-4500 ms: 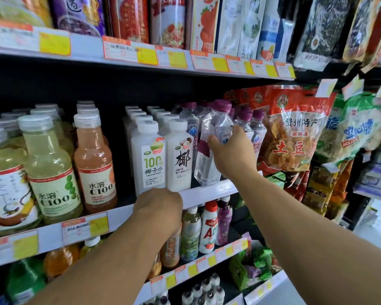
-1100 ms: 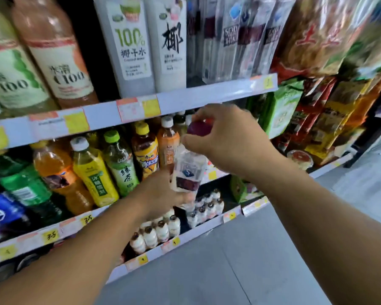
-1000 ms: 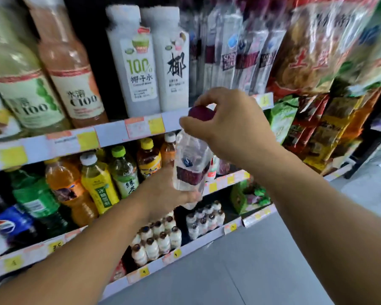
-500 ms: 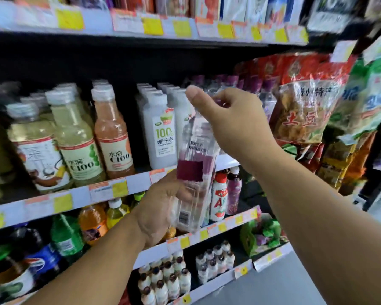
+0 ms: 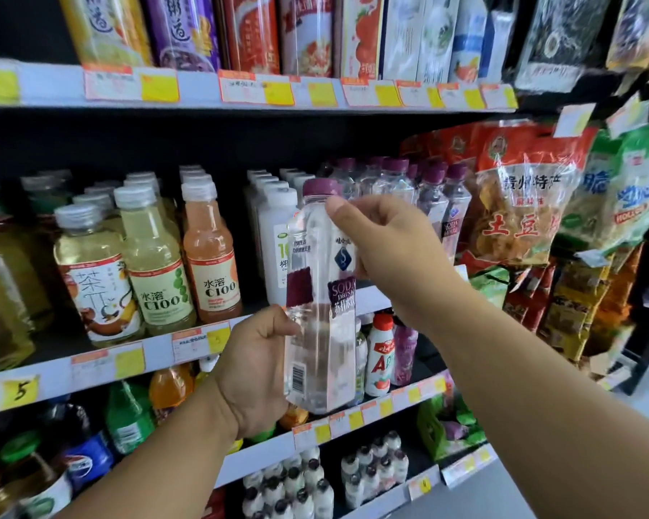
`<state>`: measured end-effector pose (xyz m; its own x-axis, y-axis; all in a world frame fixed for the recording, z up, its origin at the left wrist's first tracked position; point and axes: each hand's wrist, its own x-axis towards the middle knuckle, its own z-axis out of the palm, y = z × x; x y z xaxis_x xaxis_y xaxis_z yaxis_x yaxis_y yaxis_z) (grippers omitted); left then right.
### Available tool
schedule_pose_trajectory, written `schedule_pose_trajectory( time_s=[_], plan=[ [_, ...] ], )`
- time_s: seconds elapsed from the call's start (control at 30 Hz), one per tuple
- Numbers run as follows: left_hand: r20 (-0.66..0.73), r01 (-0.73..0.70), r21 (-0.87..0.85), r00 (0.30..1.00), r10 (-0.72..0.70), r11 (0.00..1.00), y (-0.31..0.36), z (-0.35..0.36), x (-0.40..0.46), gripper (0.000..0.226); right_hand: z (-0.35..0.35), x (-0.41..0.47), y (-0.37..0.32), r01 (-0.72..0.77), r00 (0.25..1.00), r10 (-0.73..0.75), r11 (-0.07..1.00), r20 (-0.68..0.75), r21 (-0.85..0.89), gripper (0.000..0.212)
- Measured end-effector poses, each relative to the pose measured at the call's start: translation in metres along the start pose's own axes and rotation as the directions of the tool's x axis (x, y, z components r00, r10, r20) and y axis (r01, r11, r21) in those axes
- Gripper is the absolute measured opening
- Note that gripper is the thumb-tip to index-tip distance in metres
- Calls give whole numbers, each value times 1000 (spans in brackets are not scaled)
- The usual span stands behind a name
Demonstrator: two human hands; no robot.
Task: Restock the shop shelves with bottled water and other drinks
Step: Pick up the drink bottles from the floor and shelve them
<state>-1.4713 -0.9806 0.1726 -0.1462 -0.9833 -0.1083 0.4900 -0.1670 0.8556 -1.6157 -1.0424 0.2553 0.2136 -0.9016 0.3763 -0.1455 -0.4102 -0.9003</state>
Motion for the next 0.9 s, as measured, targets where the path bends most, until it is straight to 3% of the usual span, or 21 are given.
schedule_pose_trajectory(
  time_s=[0.1, 0.23, 0.47, 0.57, 0.63, 0.77, 0.9],
  plan=[
    [11, -21, 8, 1000, 21, 1000, 7, 6, -2, 45, 2, -10, 7, -51, 998, 52, 999, 34, -14, 53],
    [34, -18, 37, 999, 17, 999, 9, 2, -1, 49, 8, -20, 16, 21, 996, -20, 1000, 82, -14, 73],
    [-52, -124, 195, 989, 136, 973, 9, -2, 6, 51, 10, -17, 30, 37, 996, -28, 994, 87, -100, 59],
    [-112, -193, 383, 961, 254, 903, 7, 1, 13, 54, 12, -16, 36, 16, 999, -10, 992, 48, -127, 46],
    [-128, -212, 479, 943, 307, 852, 5, -2, 23, 35, 10, -14, 39, -2, 1000, 5, 992, 23, -129, 32],
    [-150, -175, 620, 931, 334, 765, 3, -9, 37, 23, 1, -13, 45, -51, 999, 51, 990, -3, -135, 40],
    [-111, -101, 758, 954, 280, 644, 1, -5, 41, 28, -8, -14, 52, -92, 994, 82, 985, -77, -145, 49]
  ],
)
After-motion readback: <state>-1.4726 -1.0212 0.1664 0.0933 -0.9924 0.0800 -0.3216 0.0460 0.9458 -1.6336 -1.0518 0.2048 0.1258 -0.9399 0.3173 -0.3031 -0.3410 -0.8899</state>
